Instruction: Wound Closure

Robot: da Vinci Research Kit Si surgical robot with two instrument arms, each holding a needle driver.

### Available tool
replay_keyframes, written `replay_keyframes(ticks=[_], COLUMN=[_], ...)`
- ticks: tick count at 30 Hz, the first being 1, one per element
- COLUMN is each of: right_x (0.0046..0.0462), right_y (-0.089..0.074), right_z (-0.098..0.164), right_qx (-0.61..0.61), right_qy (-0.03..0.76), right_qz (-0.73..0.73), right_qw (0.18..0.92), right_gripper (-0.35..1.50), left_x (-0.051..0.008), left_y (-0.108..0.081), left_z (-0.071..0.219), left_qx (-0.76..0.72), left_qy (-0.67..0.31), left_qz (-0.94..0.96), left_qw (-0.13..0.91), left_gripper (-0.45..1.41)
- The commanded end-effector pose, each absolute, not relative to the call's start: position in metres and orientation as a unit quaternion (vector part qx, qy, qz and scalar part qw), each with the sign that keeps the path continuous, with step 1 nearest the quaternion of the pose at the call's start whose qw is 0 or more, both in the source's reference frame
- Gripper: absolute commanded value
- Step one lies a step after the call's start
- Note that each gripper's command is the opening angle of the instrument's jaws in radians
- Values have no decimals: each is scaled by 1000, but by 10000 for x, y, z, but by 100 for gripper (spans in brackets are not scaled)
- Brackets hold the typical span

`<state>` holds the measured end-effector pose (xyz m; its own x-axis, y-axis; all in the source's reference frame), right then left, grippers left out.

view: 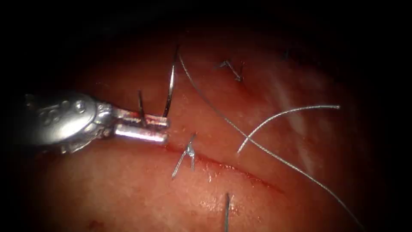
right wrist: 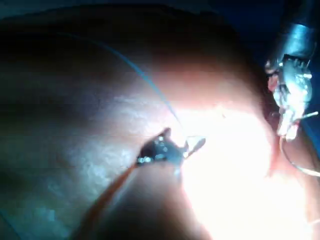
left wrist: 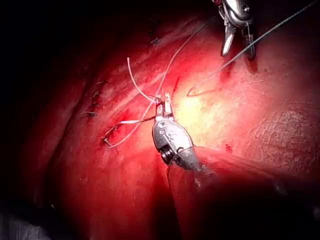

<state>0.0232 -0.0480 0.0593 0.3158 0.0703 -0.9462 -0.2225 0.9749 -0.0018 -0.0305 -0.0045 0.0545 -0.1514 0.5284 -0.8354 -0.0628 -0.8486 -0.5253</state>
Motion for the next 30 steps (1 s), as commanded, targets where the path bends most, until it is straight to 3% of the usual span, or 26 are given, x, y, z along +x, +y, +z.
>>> replay_keyframes(ticks=[1,6,17,30], right_x=[223,201,196,202], right_y=[-481,-480,-487,-491], right_z=[600,606,609,612], right_qx=[-72,-80,-89,-89], right_qy=[579,568,564,559], right_qz=[97,106,111,109], right_qw=[806,812,814,817], right_gripper=[142,143,147,147], left_x=[-317,-357,-455,-490], left_y=[-41,-17,30,75], left_z=[546,503,421,524], left_qx=[-624,-648,-700,-700], left_qy=[-190,-198,-216,-223], left_qz=[731,713,668,668], left_qw=[198,180,134,119], left_gripper=[-45,-45,-45,-45])
